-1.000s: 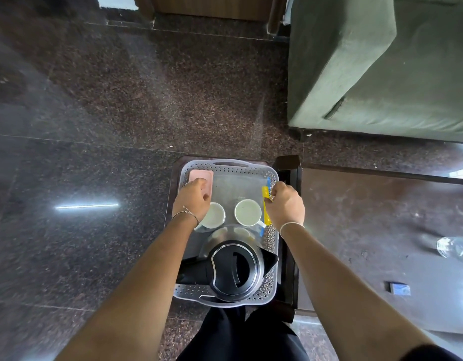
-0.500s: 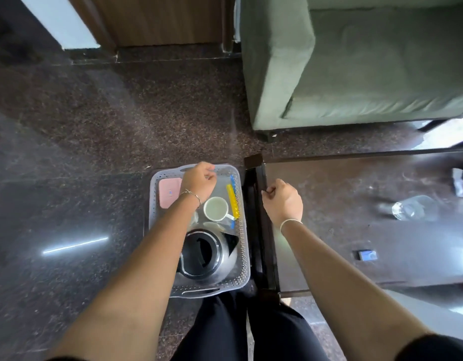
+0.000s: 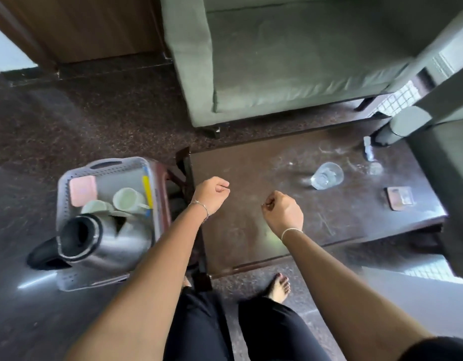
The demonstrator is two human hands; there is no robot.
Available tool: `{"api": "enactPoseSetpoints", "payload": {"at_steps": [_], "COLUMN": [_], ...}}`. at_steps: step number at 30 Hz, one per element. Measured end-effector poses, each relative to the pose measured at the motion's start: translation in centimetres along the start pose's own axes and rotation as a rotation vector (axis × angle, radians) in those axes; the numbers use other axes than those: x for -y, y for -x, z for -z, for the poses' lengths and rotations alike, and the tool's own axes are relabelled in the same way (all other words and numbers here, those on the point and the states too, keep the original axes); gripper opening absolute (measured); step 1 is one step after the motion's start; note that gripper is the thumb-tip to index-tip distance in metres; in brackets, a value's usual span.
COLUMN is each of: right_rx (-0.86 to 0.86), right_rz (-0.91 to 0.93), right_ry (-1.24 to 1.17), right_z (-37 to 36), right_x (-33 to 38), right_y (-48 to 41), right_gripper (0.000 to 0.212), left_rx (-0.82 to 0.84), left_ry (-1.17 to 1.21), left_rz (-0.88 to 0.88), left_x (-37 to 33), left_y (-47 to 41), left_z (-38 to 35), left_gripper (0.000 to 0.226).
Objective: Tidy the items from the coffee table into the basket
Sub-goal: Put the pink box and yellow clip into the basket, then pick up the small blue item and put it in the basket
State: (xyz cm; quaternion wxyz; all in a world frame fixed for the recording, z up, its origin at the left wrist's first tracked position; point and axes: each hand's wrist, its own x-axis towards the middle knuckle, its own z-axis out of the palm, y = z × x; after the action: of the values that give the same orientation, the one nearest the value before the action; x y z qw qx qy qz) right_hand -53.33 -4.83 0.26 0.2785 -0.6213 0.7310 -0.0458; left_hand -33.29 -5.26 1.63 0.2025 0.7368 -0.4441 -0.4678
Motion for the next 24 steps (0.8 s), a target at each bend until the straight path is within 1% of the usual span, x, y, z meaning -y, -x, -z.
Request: {"api": "enactPoseSetpoints", "payload": {"at_steps": [5,9,11,15,19,22,24], "right_rx": [0.089,0.130,0.190,0.284,0.323,0.349,0.390], "right_rz": [-0.018,-0.053,-0.053,-0.014,0.138,0.205,0.268], "right_ry": [0.022,0.028,0.018,0.005,0.092,0.114,0.210], "right_z": [2.7,3.8,3.6,1.7,-1.2,-3.8,-5.4], "right_x": [-9.3,-15.0,-17.0,-19.2,-19.3,-19.3,-19.3], "right_y": [-0.3,-0.6,-1.1,-3.0,-4.7,-5.4,-5.7], "right_gripper": [0.008,0.011,0.017,0.027,0.035,0.045,0.049], "left_rx": [0.061,0.091,0.106,0.099,0.099,0.106,0.109], "left_ry": [-0.010,0.012,0.032,0.085,0.149,0.136,0.130], "left_rz": [0.101,0.162,0.189,0.253,0.327,0.342,0.348], "left_x": [-1.7,-2.8,-3.0,-1.9,-0.3,0.8,1.5], "left_y": [2.5,3.4,3.5,2.8,1.8,1.0,0.5], "left_z": [-9.6,-14.7,-16.5,-19.2,-21.1,-22.3,-22.8], "left_gripper": [0.015,0.017,0.018,0.022,0.034,0.037,0.039]}}
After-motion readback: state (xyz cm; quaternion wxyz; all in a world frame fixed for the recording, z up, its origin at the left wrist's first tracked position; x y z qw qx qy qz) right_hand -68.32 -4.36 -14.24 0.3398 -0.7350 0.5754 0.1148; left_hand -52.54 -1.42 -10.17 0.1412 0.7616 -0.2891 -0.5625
